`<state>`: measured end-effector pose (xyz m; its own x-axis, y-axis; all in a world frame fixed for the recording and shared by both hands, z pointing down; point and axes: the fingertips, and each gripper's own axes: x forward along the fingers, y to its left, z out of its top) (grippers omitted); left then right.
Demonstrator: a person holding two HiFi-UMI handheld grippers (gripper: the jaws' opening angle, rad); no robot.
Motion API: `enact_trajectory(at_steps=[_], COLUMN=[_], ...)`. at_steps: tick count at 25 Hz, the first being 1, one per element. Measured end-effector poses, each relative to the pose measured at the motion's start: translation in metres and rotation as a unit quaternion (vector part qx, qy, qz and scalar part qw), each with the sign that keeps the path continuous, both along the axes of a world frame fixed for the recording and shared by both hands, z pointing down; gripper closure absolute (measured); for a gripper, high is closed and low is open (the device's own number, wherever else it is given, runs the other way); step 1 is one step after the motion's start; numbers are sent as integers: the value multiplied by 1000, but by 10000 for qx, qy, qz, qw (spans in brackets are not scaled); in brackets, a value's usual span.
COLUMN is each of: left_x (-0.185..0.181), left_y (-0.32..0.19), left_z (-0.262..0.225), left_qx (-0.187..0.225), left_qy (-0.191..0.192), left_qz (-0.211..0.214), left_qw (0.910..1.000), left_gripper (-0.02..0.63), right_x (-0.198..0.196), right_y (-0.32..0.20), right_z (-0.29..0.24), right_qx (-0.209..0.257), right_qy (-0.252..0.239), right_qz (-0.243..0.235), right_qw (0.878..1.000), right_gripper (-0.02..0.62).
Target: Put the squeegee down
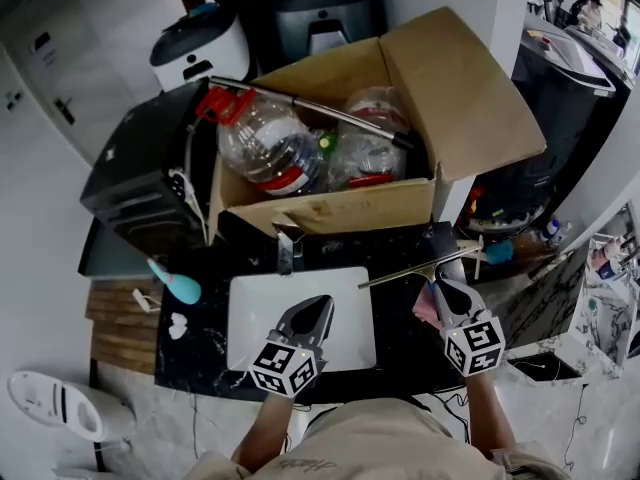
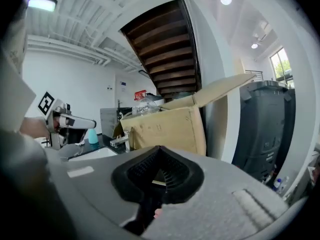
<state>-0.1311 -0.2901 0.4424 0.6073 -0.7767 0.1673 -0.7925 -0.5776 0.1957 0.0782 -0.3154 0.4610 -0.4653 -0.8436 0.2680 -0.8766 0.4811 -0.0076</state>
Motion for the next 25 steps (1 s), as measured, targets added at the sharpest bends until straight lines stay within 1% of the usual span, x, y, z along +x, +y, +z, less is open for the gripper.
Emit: enact_trajectory(at_steps=[6,10,13,17,25], left_x=[0,-6,-10,-12,-19], left_y=[-5,-9,-10,-7,-5], left_z=[-21,-42,-57,-69,-77], left_qx=[298,557,762,941,1024], left_qy=[34,78,92,138,226], left_qz=[59,-29,-59,-84,-193], left_qw=[9995,9984,9970,9954,9943], left_gripper=[592,592,592,592,592], right_x=[-6,-4,-5,-6,-15], right_y=[10,15,16,19,23], right_z=[-45,-74,-87,-92,-93], right_qx=[466,744,823,903,903], right_qy=[-147,-282,-401,-380,-360], right_qz=[-133,-104,-107,-127,-285], right_qw=[9987,9968,9957,9951,9949], right_gripper=[594,594,594,594,594])
